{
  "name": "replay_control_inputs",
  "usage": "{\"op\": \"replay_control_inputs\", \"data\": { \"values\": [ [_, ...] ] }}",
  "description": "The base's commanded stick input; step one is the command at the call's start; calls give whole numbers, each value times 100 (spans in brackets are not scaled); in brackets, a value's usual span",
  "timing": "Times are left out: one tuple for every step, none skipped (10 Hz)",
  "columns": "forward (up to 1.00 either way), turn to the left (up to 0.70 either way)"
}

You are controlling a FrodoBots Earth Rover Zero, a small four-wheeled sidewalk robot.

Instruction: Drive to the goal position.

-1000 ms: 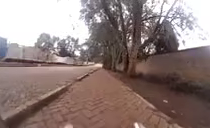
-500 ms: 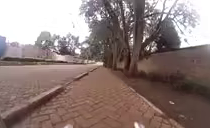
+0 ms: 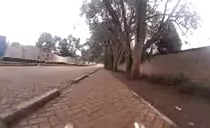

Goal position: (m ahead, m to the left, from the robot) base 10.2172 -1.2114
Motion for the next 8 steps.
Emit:
{"op": "replay_control_inputs", "data": {
  "values": [
    [50,0],
    [50,0],
    [50,0],
    [50,0],
    [50,0],
    [50,0],
    [50,0],
    [50,0]
  ]
}}
